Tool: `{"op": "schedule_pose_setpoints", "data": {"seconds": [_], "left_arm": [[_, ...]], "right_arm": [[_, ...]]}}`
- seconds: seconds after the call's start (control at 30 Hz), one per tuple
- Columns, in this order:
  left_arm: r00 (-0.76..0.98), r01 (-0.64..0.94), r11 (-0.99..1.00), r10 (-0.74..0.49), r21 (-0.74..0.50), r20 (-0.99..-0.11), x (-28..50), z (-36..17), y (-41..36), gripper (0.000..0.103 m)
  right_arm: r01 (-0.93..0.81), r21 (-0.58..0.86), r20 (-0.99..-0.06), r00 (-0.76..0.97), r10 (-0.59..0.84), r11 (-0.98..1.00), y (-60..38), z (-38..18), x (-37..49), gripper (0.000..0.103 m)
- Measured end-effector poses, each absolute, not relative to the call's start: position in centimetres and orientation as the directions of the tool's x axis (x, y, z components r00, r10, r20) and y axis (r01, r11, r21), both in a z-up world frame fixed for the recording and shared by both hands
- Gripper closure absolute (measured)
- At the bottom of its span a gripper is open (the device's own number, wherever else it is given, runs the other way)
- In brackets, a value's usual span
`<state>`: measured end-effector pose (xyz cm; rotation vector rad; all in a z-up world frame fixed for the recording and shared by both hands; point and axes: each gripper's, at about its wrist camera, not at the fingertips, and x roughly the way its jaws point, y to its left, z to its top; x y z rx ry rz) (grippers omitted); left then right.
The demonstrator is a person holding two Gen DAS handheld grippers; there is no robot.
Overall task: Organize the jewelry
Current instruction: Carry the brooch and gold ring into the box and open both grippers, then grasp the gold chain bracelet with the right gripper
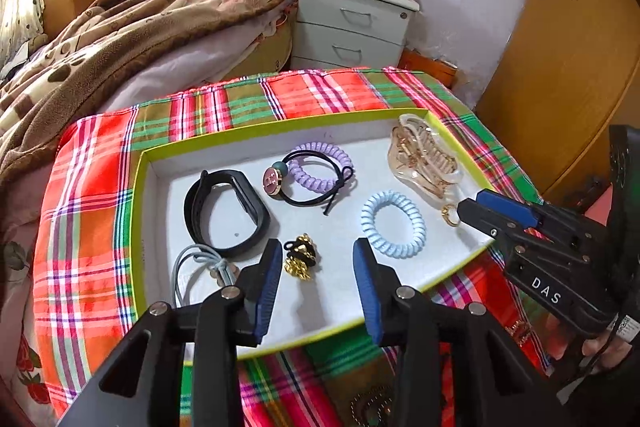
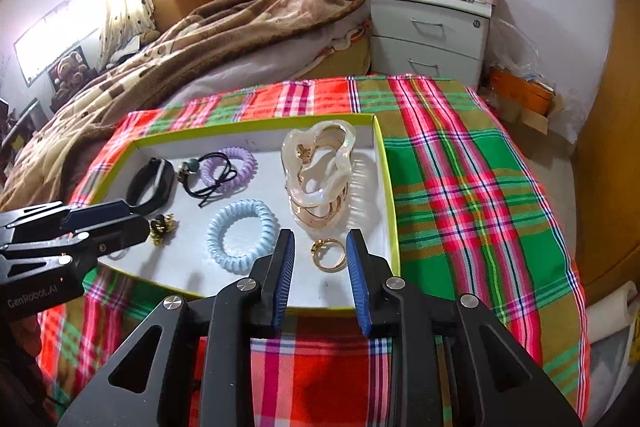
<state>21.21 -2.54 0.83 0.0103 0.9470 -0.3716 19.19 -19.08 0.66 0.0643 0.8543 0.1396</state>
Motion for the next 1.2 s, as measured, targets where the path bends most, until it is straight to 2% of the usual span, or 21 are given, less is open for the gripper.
{"op": "schedule_pose_setpoints", "data": {"seconds": [0.17,0.23,0.27,0.47,0.77,1.07,1.2], "left_arm": [[0.544,0.325,0.934,-0.312,-0.146,-0.779,19.5,1.9,-2.5,0.062],[0.551,0.331,0.932,-0.315,-0.144,-0.773,18.7,2.2,-2.5,0.062],[0.552,0.336,0.93,-0.321,-0.147,-0.769,18.4,2.4,-2.5,0.062],[0.551,0.357,0.921,-0.344,-0.158,-0.761,15.6,2.7,-2.1,0.057],[0.525,0.344,0.919,-0.358,-0.193,-0.772,12.6,1.3,-1.1,0.056],[0.507,0.32,0.926,-0.345,-0.2,-0.79,10.8,-0.1,0.0,0.055],[0.501,0.316,0.927,-0.344,-0.202,-0.794,10.2,-0.4,0.2,0.055]], "right_arm": [[-0.093,0.129,-0.728,0.667,0.158,0.987,-19.4,1.5,17.7,0.074],[-0.096,0.139,-0.72,0.673,0.167,0.986,-19.6,1.9,16.9,0.065],[-0.099,0.143,-0.717,0.676,0.172,0.985,-19.7,2.1,16.5,0.056],[-0.11,0.152,-0.698,0.692,0.185,0.982,-20.6,2.7,13.5,0.056],[-0.153,0.148,-0.722,0.659,0.213,0.977,-22.0,1.3,10.0,0.056],[-0.315,0.147,-0.744,0.59,0.315,0.938,-21.2,-0.6,9.1,0.056],[-0.398,0.095,-0.777,0.543,0.318,0.913,-20.2,-1.5,9.3,0.056]]}}
